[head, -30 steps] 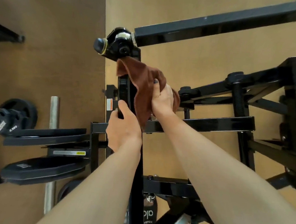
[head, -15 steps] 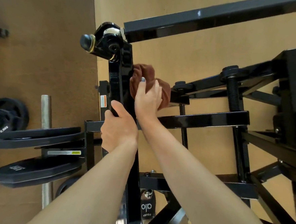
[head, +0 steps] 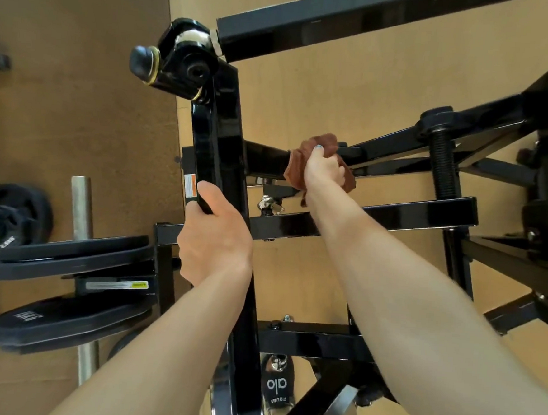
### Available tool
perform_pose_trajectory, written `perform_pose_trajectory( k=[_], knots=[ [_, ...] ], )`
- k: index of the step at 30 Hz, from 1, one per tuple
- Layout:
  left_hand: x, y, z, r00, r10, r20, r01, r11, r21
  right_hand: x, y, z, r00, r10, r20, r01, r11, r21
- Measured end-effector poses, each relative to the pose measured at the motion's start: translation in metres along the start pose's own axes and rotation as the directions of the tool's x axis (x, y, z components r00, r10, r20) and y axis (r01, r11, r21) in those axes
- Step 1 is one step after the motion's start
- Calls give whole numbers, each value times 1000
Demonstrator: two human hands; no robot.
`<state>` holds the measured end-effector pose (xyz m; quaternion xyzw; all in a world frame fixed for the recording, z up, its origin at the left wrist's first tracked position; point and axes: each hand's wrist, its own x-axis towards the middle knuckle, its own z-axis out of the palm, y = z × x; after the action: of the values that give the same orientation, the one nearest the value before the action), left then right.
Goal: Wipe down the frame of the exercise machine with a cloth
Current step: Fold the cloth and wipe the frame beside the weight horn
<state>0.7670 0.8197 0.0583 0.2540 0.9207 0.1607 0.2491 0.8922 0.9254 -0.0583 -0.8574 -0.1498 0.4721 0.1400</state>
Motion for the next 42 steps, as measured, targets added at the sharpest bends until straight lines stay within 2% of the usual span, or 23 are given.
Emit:
perform_pose_trajectory(
  k=[2, 4, 6, 8, 11, 16, 20, 22, 26, 28, 30, 33, 38, 40, 42],
  knots=[
    [-1, 1, -2, 1000, -9, 16, 9, 1000, -10, -38, -8, 11, 997, -77, 31, 76, 996, 41],
    [0, 0, -3, 1000, -19, 23, 19, 1000, -12, -82, -12, 26, 974, -215, 66, 209, 974, 91],
    [-1, 1, -4, 1000, -19, 22, 19, 1000, -6, -102, -14, 34, 958, -275, 75, 265, 956, 128],
    [-1, 2, -3, 1000, -5, 13, 5, 1000, -3, -87, -17, 29, 965, -249, 77, 242, 966, 91],
    [0, -1, -2, 1000, 3, 10, -3, 1000, 3, -31, -10, 12, 991, -124, 46, 124, 992, 2],
    [5, -6, 2, 1000, 7, -7, -7, 1000, -15, 42, 18, -5, 999, -12, 49, 11, 1000, 26],
    [4, -5, 1, 1000, 10, -5, -10, 1000, -13, 41, 13, -7, 998, 49, 45, -50, 999, 18],
    [4, -4, 1, 1000, 6, 1, -6, 1000, -12, 11, 3, -2, 1000, 21, 21, -21, 999, 26],
    [3, -1, -1, 1000, -3, -1, 3, 1000, 2, -78, -8, 27, 966, -246, 76, 237, 965, 114],
    [1, 0, -2, 1000, 4, -2, -4, 1000, -1, -93, -8, 33, 952, -304, 47, 293, 943, 158],
    [1, 1, -2, 1000, 5, 3, -5, 1000, -4, -73, -8, 28, 961, -277, 9, 273, 953, 127],
    [0, 1, -4, 1000, -8, 20, 8, 1000, 16, -21, -1, 7, 993, -120, 3, 120, 992, 42],
    [-1, 3, -6, 999, -1, 37, 1, 1000, 4, 0, 5, -3, 1000, 0, -8, 1, 993, 121],
    [-2, 6, -8, 998, -4, 56, 4, 1000, 4, -26, -2, 4, 999, -24, -26, 28, 983, 182],
    [-3, 8, -11, 997, -21, 73, 21, 1000, 4, -67, -7, 17, 987, -157, -23, 158, 963, 220]
  ],
)
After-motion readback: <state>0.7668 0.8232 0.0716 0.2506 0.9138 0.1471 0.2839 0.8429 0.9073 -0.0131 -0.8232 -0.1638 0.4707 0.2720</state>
